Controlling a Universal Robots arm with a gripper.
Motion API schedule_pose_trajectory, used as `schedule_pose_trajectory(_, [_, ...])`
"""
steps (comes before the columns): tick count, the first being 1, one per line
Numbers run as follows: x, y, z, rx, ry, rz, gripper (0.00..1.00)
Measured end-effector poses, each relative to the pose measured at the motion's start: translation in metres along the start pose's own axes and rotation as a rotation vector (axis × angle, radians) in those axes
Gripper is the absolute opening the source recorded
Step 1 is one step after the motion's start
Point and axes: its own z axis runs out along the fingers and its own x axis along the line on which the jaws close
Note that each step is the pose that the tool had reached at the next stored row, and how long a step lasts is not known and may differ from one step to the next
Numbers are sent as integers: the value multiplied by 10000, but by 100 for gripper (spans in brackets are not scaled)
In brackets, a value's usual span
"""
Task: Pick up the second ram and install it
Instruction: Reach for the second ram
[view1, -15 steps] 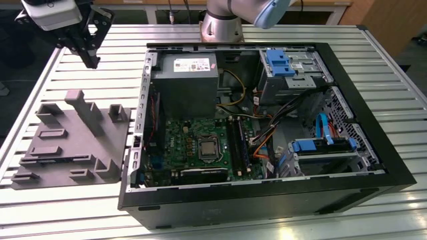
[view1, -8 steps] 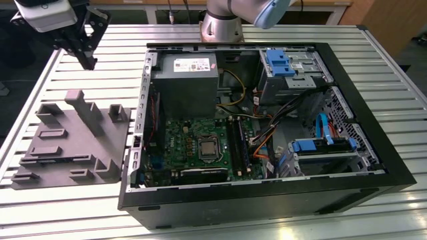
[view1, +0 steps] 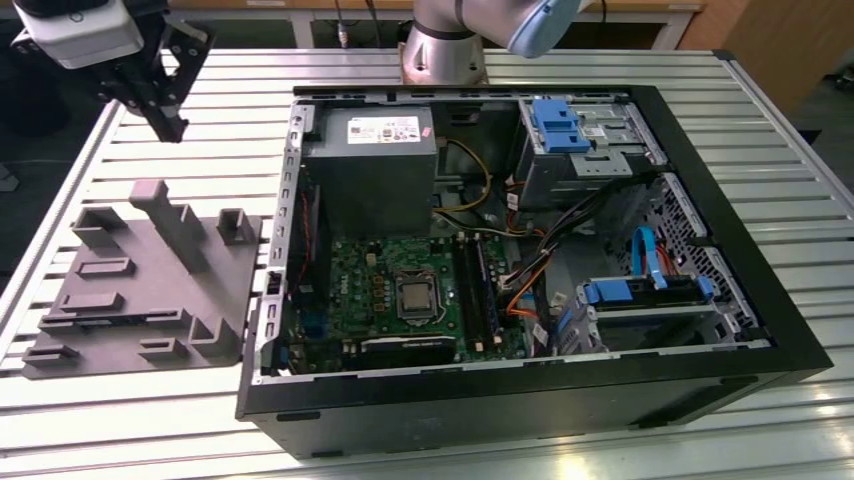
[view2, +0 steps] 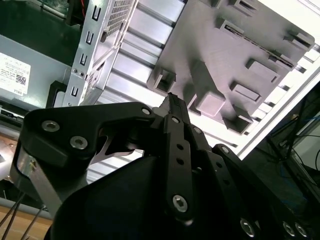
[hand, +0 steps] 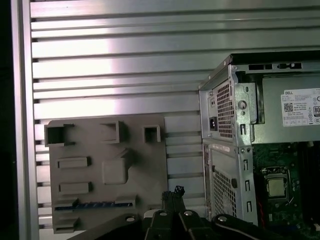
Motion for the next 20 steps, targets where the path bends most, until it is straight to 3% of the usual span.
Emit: schedule_pose_trajectory(20, [81, -59, -3, -1, 0, 0, 11])
